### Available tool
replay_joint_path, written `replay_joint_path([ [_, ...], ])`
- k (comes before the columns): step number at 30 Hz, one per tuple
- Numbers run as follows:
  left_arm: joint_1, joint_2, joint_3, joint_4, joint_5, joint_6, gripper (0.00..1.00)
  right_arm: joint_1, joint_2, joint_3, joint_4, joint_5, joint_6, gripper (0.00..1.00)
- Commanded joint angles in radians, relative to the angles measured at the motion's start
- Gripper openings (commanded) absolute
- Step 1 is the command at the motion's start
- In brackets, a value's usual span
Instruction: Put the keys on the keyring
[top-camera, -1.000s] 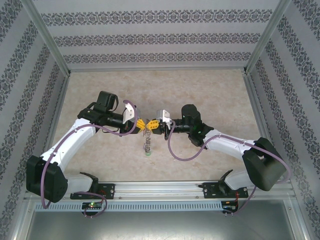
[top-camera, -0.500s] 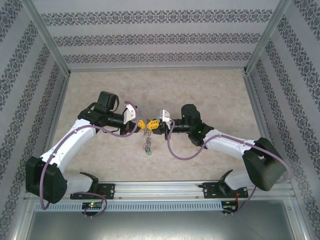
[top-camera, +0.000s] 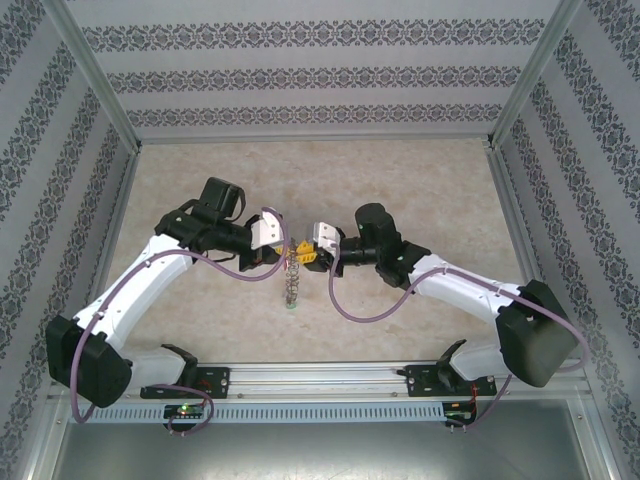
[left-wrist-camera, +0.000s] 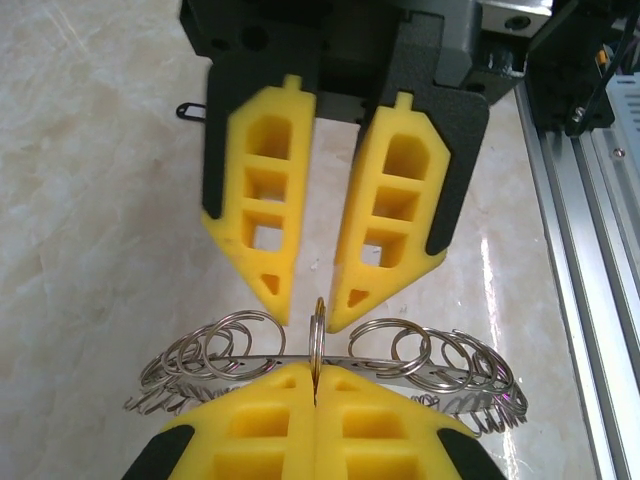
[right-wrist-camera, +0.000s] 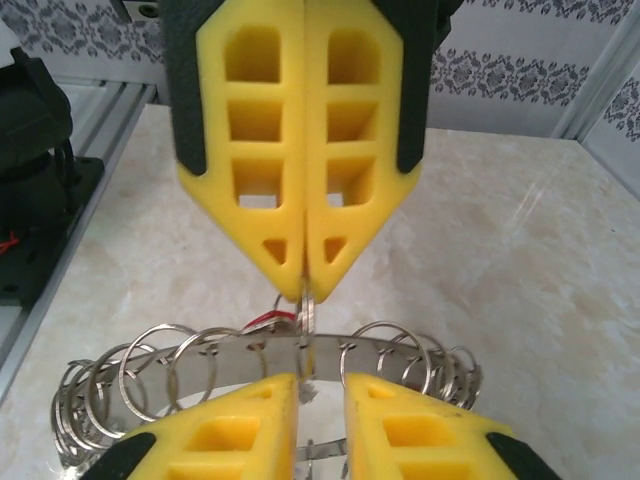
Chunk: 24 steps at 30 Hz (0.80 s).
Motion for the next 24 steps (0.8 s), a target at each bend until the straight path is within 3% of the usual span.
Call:
replay_joint_path([
  [1,-0.022,0.016,0.039,-0.061,-0.021,0.046,0.0,0.001,-0.031,0.043,-0.084,0.017,-0.078,0.24],
  [9,-0.049,0.041,0.057,-0.072,-0.078,0.036,0.0,0.004,-0.021,0.077,-0.096,-0.019,-0.074,0.24],
  [24,-0.065,0.05,0.066,-0.055,-0.076,0.026,0.0,0.014,0.031,0.099,-0.118,-0.02,-0.091,0.24],
])
